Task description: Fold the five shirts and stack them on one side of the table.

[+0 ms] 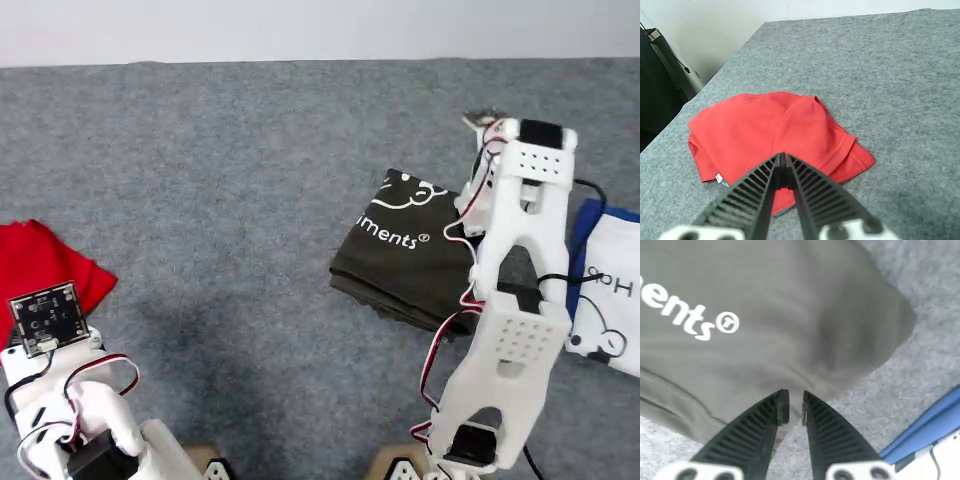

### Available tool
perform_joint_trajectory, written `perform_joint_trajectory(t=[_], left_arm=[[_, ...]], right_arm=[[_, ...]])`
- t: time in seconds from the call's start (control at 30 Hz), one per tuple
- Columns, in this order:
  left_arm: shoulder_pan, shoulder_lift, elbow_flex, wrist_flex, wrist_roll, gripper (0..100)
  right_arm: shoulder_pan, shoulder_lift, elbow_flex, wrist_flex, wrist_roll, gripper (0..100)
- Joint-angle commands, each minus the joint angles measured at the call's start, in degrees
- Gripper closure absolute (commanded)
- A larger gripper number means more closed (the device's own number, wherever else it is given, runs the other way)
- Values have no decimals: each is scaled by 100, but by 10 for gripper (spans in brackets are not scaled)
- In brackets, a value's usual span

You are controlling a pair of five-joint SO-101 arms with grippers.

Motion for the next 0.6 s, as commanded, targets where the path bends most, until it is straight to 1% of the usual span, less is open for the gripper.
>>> perform_joint_trajectory(t=[0.0, 0.1, 0.17, 0.23, 0.33, 0.4, 0.5, 0.57], left_arm=[[-35, -62, -171, 26, -35, 994], [-35, -62, -171, 26, -35, 994], [-35, -53, -171, 26, -35, 994], [-35, -53, -171, 26, -35, 994], [-35, -53, -163, 26, -35, 994], [-35, -53, -92, 26, -44, 994], [-35, -53, 40, 26, -44, 994], [-35, -53, 48, 26, -44, 994]], right_arm=[[-101, -690, 0, 242, -563, 948], [-215, -971, 299, 233, -1275, 972], [-338, -1077, 448, 233, -1705, 957], [-426, -1095, 519, 224, -2189, 890], [-479, -998, 536, 224, -2892, 725], [-514, -857, 536, 224, -3455, 642], [-646, -479, 527, 48, -4044, 569], [-690, -215, 510, -101, -4158, 552]])
